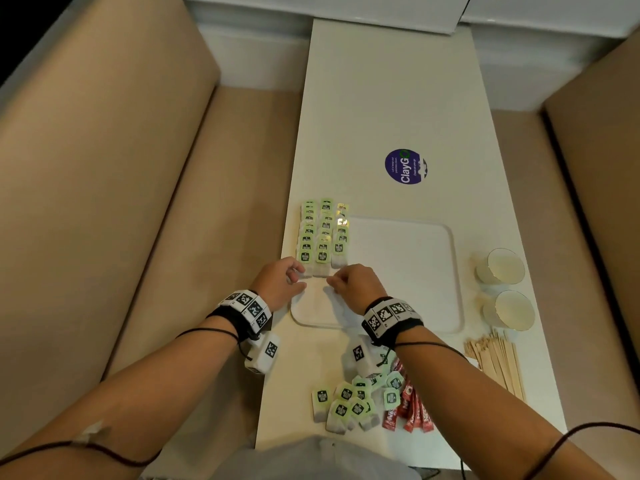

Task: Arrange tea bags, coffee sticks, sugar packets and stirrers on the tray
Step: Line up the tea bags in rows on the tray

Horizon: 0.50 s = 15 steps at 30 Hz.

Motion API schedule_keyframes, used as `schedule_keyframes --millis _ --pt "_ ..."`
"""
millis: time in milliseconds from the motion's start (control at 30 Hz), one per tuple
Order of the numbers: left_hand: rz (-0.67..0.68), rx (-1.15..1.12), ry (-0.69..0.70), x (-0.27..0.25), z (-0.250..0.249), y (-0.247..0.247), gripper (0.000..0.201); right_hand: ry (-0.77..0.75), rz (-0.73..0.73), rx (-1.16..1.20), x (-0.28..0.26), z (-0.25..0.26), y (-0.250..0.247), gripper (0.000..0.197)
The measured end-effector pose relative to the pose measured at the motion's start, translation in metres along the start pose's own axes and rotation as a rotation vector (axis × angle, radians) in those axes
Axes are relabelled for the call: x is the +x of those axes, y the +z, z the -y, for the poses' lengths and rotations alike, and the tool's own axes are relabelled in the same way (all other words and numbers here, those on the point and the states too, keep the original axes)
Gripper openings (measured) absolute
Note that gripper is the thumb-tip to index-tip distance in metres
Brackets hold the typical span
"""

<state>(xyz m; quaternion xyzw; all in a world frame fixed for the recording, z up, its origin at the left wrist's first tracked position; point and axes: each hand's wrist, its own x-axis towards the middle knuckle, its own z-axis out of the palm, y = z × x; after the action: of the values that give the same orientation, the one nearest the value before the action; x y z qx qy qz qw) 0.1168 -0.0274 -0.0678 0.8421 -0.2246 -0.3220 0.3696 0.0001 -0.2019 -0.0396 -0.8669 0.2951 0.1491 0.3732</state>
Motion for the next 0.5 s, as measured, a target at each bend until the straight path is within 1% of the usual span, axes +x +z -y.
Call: schedule_keyframes --millis 100,200,367,500 --pt "0.069 0.021 0.03 -0.011 -0.002 0.0 0.02 -0.047 0.023 0.029 -0.017 -0.004 -0.006 0.026" --pt "0.147 0.031 0.046 -0.022 -0.005 0.004 0.02 -0.073 0.015 0.03 -0.036 -0.009 -0.013 0.017" --pt "0.248 0.066 0.092 -0.042 -0.011 0.018 0.02 -0.095 -0.014 -0.02 -0.066 -0.028 -0.022 0.019" --pt "0.334 0.116 0.113 -0.054 -0.019 0.03 0.019 -0.074 -0.021 -0.025 -0.086 -0.047 -0.033 0.019"
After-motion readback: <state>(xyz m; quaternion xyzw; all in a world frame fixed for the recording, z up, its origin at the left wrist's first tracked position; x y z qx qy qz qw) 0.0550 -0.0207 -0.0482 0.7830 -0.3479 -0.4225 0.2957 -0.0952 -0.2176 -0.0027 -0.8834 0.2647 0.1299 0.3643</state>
